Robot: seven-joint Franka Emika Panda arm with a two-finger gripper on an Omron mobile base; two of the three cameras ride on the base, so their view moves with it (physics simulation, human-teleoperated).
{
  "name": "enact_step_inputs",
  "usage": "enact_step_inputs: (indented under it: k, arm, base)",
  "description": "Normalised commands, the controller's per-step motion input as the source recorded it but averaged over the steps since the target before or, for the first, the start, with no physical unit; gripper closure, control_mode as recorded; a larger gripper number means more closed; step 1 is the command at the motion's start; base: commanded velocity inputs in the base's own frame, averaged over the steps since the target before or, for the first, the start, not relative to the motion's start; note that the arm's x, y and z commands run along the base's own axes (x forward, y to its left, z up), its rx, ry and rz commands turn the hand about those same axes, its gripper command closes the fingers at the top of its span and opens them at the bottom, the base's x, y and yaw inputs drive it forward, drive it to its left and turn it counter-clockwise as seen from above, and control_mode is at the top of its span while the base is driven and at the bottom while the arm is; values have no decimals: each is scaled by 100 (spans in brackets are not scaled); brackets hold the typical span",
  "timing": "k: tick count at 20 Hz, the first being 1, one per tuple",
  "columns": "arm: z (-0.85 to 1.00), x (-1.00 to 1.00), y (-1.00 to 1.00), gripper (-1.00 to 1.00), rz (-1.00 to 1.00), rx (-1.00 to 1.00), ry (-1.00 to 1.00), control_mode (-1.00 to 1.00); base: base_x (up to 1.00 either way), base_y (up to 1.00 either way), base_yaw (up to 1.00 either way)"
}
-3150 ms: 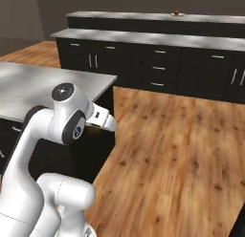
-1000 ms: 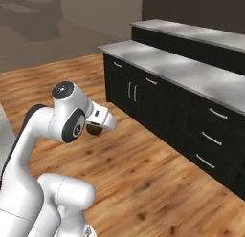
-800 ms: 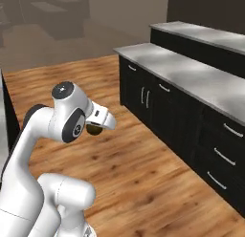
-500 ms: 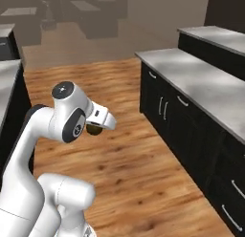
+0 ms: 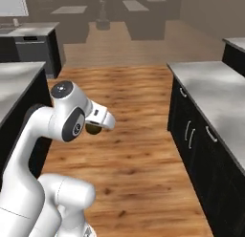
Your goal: Take the cheese, steak, and avocado from the fridge and place them on the plate on the dining counter to create an appetizer plate.
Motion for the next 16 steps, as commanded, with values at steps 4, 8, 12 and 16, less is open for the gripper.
enact_step_inputs:
  k: [4,8,12,16]
  arm:
    - [0,0,0,100,0,0,0,100]
    - [0,0,0,100,0,0,0,100]
    - [0,0,0,100,0,0,0,100]
    - [0,0,0,100,0,0,0,100]
  base:
    - [100,-26,25]
    - [100,-14,3]
    - [100,0,-14]
    - [100,0,-23]
